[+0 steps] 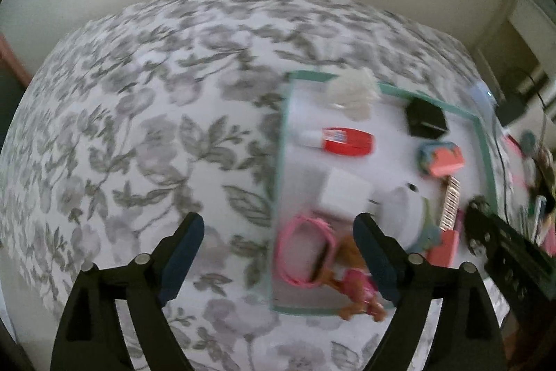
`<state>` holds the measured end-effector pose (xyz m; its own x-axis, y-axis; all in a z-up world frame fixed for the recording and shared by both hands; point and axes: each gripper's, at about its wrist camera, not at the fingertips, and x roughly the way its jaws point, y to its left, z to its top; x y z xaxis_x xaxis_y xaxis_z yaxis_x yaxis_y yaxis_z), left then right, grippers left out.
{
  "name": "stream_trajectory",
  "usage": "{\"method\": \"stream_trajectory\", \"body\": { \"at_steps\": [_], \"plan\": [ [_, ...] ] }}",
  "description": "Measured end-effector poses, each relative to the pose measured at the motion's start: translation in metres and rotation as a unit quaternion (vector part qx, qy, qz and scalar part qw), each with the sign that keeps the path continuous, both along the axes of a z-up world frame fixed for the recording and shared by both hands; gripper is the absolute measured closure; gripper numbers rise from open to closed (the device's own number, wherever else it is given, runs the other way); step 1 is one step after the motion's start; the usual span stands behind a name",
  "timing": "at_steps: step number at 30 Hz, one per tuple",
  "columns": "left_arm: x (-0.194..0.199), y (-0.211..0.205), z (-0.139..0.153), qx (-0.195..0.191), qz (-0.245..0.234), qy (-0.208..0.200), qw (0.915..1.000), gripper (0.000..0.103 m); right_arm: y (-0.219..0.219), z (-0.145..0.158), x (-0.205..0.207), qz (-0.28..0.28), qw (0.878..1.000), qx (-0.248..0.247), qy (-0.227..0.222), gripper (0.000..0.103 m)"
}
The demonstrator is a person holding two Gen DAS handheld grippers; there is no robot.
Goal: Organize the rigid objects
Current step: 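Lower both tools and open the grippers to release the dog figure and lighter into the tray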
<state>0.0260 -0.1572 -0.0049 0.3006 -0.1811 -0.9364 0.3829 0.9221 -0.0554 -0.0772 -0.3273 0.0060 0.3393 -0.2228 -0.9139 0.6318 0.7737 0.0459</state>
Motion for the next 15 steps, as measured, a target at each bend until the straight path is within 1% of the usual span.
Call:
{"method": "stream_trajectory", "body": {
  "at_steps": [1, 2, 3, 4, 8, 10, 14, 15],
  "plan": [
    [0.003, 0.005, -0.001, -0.002, 0.01, 0.003, 0.9999, 0.012, 0.003, -0.001, 0.001, 0.005, 1.0, -0.004, 0.002, 0.059],
    [0.004, 0.008, -0.002, -0.003, 0.018, 0.004, 0.9998, 0.009, 0.005, -0.001, 0.003, 0.008, 1.0, -0.007, 0.002, 0.055],
    [0.006, 0.011, -0.003, -0.003, 0.025, 0.006, 0.9997, 0.006, 0.006, -0.001, 0.004, 0.01, 1.0, -0.009, 0.002, 0.046],
    [0.009, 0.015, -0.004, -0.003, 0.034, 0.007, 0.9994, 0.006, 0.008, -0.002, 0.005, 0.013, 1.0, -0.006, -0.001, 0.038],
    [0.014, 0.021, -0.01, -0.005, 0.05, 0.019, 0.9985, 0.006, 0.009, -0.005, 0.006, 0.012, 1.0, 0.006, -0.008, 0.03],
    [0.015, 0.023, -0.013, -0.006, 0.054, 0.023, 0.9982, 0.006, 0.009, -0.008, 0.006, 0.011, 1.0, 0.004, -0.001, 0.021],
    [0.017, 0.024, -0.018, -0.006, 0.056, 0.032, 0.9979, 0.006, 0.007, -0.014, 0.005, 0.009, 1.0, 0.009, 0.008, 0.018],
    [0.018, 0.024, -0.019, -0.006, 0.056, 0.034, 0.9978, 0.006, 0.006, -0.015, 0.005, 0.008, 1.0, 0.01, 0.008, 0.015]
  ]
}}
